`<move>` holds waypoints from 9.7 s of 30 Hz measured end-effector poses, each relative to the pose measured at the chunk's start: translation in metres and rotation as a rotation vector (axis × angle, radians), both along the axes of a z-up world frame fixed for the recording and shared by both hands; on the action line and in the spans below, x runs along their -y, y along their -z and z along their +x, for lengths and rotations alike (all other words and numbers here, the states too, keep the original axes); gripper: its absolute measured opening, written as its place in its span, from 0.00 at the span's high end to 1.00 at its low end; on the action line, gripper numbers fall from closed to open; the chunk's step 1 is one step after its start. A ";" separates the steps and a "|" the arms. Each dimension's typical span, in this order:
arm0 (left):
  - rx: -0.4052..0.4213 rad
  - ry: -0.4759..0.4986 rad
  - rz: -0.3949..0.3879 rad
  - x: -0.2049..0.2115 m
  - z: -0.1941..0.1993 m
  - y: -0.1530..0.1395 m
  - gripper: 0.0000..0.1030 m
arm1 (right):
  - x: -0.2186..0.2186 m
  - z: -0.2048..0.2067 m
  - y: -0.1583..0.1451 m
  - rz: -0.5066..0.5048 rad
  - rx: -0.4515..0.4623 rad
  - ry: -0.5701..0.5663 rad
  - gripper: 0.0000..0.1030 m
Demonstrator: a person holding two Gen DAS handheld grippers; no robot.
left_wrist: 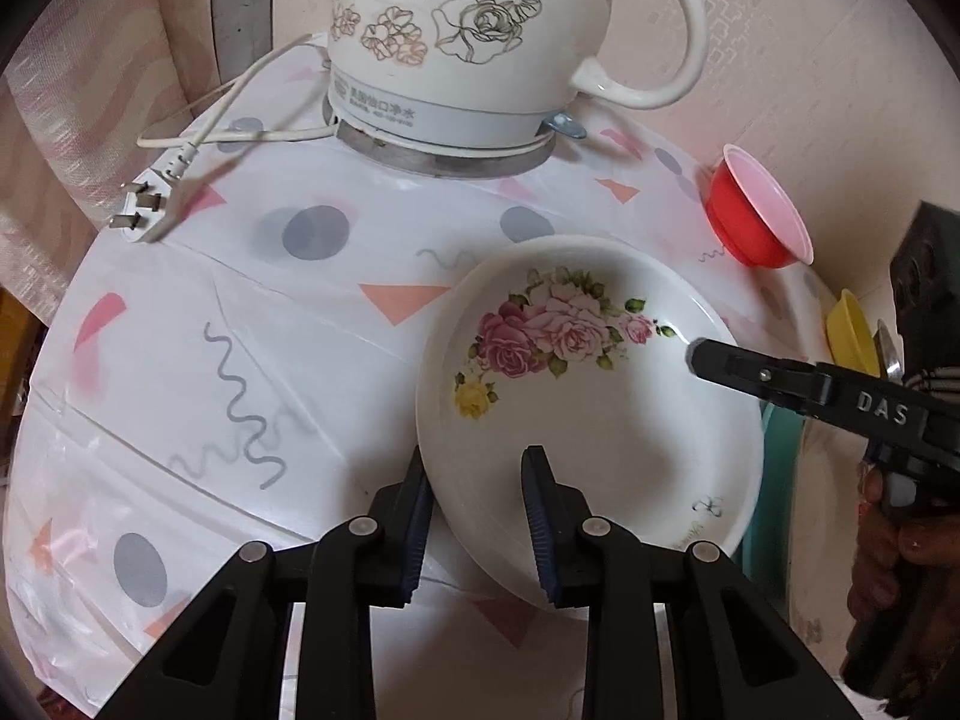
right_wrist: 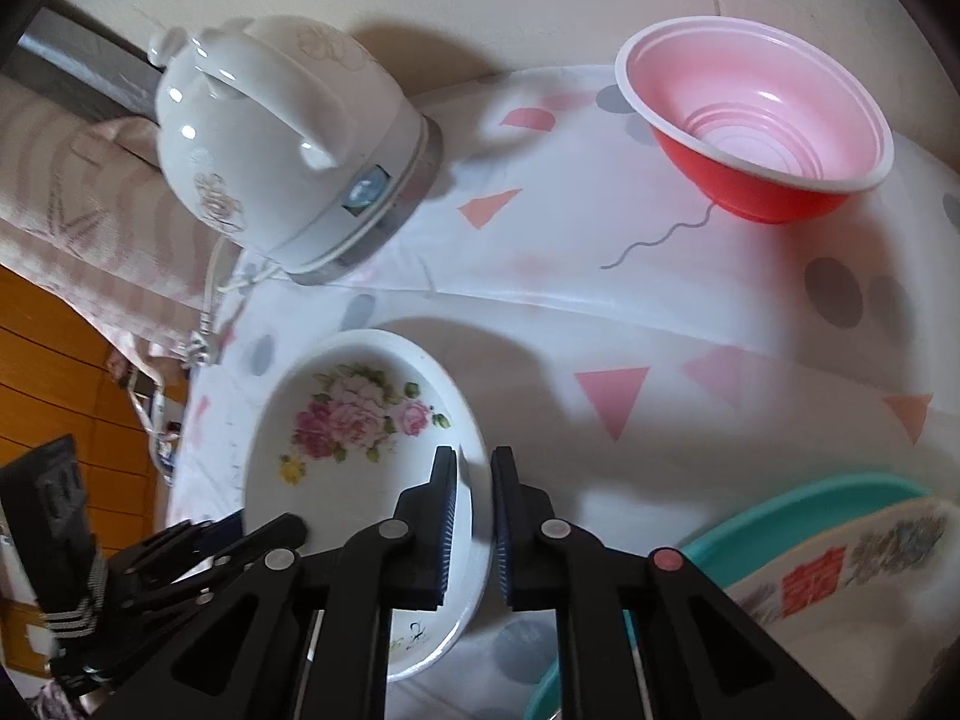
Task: Organize plates and bowls
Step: 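Lift the rose plate with both grippers and lower it onto the red-character plate, then open both grippers and withdraw them from the plate stack, then reach the right gripper to the steel bowl rim while the left gripper follows, then grasp the steel bowl rim with the right gripper, then the left gripper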
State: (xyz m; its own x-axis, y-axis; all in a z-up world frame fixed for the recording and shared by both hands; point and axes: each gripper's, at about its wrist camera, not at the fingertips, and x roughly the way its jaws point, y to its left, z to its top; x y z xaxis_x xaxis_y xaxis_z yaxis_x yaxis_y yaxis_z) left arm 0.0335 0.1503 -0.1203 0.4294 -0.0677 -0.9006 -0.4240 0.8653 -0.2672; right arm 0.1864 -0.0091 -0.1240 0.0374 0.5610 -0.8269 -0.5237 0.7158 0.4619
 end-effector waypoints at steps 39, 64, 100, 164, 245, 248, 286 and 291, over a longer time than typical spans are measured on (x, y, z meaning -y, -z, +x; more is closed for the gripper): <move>0.155 0.399 -0.053 0.114 0.053 -0.049 0.72 | 0.180 -0.049 -0.067 0.147 0.119 0.387 0.89; 0.058 0.599 -0.009 0.182 0.074 -0.025 0.72 | 0.250 -0.064 -0.014 0.117 -0.027 0.584 0.89; -0.082 0.615 0.005 0.197 0.087 -0.032 0.32 | 0.233 -0.046 -0.016 -0.026 -0.096 0.646 0.89; -0.027 0.493 0.079 0.173 0.084 -0.039 0.20 | 0.219 -0.070 -0.045 -0.221 0.177 0.589 0.61; 0.001 0.660 0.083 0.343 0.200 -0.059 0.11 | 0.455 0.043 0.012 0.046 -0.005 1.026 0.83; 0.006 0.687 0.090 0.358 0.208 -0.058 0.12 | 0.455 0.043 0.014 0.053 0.004 1.020 0.83; -0.061 0.834 0.149 0.440 0.251 -0.004 0.80 | 0.458 0.026 0.007 0.052 0.045 0.943 0.86; -0.044 0.849 0.122 0.436 0.239 -0.009 0.81 | 0.462 0.021 0.009 0.079 0.018 0.957 0.87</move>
